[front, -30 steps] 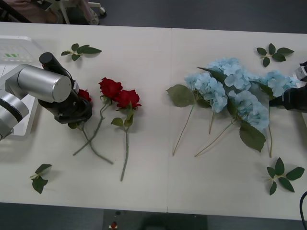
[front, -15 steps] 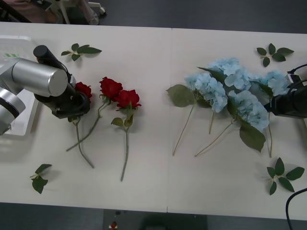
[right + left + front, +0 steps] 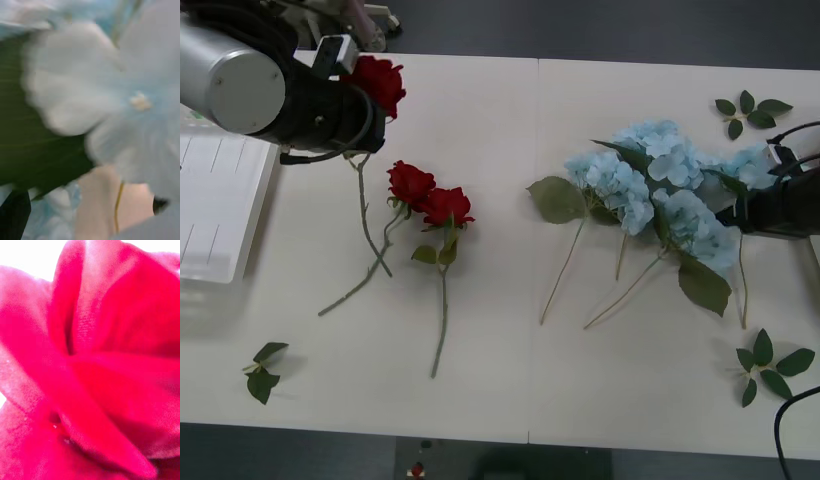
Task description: Put the red flowers into the right box and the blue flowers into the left box
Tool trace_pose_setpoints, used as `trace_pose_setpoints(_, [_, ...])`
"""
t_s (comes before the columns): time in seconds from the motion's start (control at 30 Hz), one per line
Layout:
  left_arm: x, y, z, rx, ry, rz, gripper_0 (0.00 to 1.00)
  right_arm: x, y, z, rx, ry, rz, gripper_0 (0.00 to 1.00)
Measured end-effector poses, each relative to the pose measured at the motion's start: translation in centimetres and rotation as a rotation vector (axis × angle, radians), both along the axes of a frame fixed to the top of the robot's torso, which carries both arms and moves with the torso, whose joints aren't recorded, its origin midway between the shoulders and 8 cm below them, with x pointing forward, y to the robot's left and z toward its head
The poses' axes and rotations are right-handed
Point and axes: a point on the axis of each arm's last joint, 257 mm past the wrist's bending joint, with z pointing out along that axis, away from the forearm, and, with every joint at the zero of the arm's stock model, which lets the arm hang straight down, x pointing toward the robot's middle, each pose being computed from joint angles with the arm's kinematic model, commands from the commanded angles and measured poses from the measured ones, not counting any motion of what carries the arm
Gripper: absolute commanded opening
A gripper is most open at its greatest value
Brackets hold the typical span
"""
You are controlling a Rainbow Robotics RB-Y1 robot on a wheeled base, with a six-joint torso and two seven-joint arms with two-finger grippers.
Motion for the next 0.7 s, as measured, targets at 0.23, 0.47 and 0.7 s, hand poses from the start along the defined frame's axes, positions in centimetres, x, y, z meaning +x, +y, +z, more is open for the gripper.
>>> trace_pose_setpoints(0.23, [0.2, -8.7, 5.1, -0.112, -0.207, -0.208, 0.00, -2.0, 1.4, 7.7, 0.092, -0.159, 0.283, 0.95])
trace_pose_setpoints(0.47, [-2.3, -18.1, 8.1, -0.321, -0.323, -0.378, 0.00, -5.4, 7.2, 12.7, 0.307, -0.242, 0.517, 0.95])
trace_pose_setpoints(0.7, [-6.3, -24.2, 11.4, -0.578, -0.304, -0.473, 0.00, -7.8, 11.3, 16.0, 0.447, -0.326, 0.703, 0.95])
